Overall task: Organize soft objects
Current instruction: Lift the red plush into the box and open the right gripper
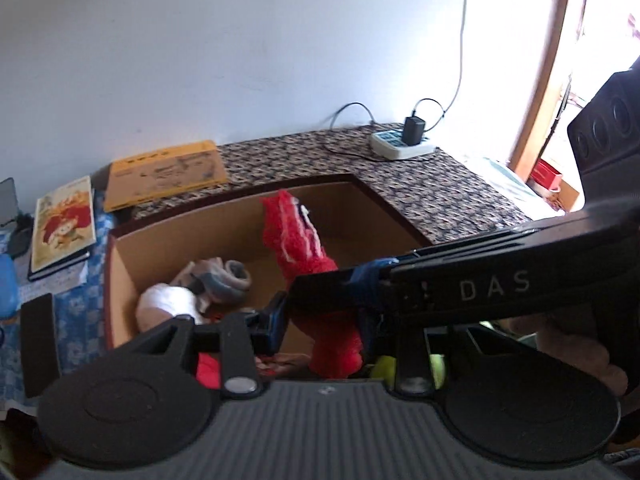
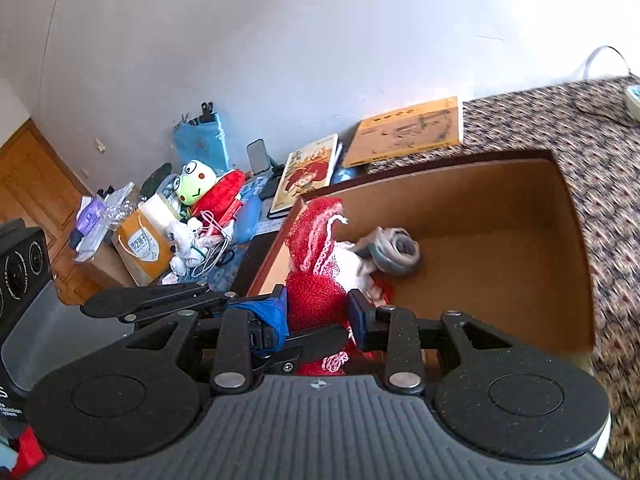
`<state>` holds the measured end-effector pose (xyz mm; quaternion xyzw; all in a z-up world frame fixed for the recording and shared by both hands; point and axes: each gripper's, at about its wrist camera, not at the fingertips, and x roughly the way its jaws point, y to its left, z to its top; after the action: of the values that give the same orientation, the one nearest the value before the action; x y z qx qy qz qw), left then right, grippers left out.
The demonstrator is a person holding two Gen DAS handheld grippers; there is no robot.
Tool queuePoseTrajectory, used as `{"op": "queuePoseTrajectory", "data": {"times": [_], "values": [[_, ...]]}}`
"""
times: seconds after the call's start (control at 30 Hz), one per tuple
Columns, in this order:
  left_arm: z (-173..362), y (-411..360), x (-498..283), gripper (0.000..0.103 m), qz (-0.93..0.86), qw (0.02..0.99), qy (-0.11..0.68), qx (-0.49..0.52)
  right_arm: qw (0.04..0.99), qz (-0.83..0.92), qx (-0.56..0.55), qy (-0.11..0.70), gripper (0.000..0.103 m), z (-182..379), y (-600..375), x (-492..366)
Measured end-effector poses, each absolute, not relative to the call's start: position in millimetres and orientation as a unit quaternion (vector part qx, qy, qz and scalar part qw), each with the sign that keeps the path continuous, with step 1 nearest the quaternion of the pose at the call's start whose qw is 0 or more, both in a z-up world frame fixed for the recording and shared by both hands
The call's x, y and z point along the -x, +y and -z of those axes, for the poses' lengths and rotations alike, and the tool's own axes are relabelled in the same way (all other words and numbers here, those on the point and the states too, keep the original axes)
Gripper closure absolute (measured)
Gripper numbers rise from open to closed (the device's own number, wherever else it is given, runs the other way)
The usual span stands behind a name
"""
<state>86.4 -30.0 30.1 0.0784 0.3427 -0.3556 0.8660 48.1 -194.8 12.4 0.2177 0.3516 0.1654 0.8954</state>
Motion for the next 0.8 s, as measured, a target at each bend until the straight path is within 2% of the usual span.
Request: {"op": "queuePoseTrajectory", "data": {"times": [0.63, 0.8], "values": [[52, -12, -173, 0.069, 0.262, 0.849, 0.456, -0.053, 0.872, -0.155, -0.194, 0.421, 0.087, 42, -163, -137], [57, -12, -181, 0.056, 0.249, 0.848, 0.465, -0.052, 0.874, -0.138, -0.183, 0.428, 0.086, 46, -162, -145]]}}
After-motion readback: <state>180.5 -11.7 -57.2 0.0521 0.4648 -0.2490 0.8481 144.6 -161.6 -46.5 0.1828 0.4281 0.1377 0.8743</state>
